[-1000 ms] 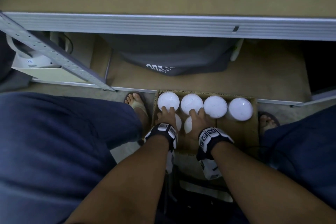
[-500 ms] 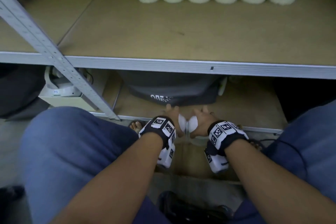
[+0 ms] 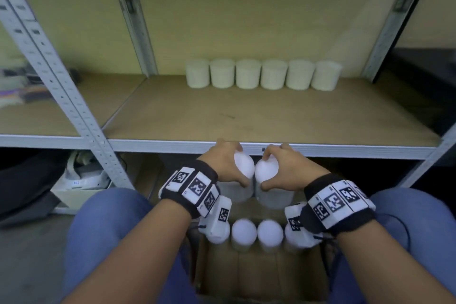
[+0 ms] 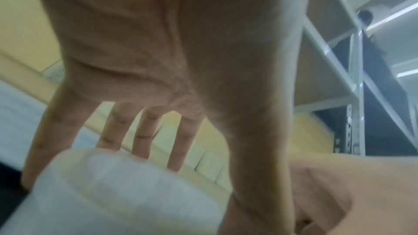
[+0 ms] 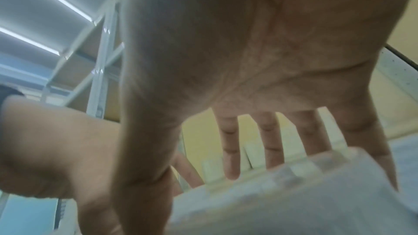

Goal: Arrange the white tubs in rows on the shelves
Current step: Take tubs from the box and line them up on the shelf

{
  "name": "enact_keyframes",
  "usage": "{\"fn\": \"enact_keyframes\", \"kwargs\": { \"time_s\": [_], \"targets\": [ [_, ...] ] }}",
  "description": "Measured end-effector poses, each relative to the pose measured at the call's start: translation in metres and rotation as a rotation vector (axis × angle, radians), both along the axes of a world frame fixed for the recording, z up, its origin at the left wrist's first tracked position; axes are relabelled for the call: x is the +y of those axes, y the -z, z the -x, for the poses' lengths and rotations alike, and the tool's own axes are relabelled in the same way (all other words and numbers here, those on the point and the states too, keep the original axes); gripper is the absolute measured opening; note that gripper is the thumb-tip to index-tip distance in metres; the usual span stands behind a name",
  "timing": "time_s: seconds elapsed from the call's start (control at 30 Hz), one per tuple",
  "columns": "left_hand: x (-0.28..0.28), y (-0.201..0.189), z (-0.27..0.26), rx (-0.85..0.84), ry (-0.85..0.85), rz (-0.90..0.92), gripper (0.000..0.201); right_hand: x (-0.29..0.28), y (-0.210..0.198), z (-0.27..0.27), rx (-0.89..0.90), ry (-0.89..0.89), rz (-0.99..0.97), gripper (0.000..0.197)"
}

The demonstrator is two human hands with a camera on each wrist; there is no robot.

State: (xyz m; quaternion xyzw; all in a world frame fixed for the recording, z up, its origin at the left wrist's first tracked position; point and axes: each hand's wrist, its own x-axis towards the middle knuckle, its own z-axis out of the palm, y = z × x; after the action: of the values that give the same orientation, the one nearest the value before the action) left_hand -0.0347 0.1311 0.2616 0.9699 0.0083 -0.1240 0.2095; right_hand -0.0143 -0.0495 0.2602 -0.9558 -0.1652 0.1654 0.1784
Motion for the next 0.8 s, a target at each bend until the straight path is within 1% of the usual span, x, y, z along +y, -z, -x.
{"fn": "enact_keyframes", "kwargs": {
  "time_s": [0.17, 0.37, 0.47, 0.57, 0.73, 0.8],
  "targets": [
    [0.002, -0.044, -0.001, -0.15, -0.003, 0.071, 0.078, -0.01, -0.045, 0.002, -0.145, 0.008, -0.098, 0.052],
    [-0.004, -0.071, -0.026, -0.257, -0.031, 0.101, 0.073, -0.019, -0.07, -0.019, -0.3, 0.055, -0.213, 0.047],
    [-0.009, -0.074, -0.043, -0.29, -0.04, 0.11, 0.069, -0.021, -0.073, -0.038, -0.349, 0.091, -0.27, 0.047],
    [-0.013, -0.071, -0.06, -0.268, -0.054, 0.103, 0.068, -0.026, -0.071, -0.06, -0.37, 0.123, -0.285, 0.048],
    [-0.015, -0.063, -0.082, -0.202, -0.049, 0.075, 0.066, -0.037, -0.057, -0.087, -0.311, 0.158, -0.22, 0.049],
    [-0.015, -0.063, -0.088, -0.184, -0.041, 0.071, 0.066, -0.041, -0.05, -0.093, -0.294, 0.169, -0.224, 0.048]
  ]
}}
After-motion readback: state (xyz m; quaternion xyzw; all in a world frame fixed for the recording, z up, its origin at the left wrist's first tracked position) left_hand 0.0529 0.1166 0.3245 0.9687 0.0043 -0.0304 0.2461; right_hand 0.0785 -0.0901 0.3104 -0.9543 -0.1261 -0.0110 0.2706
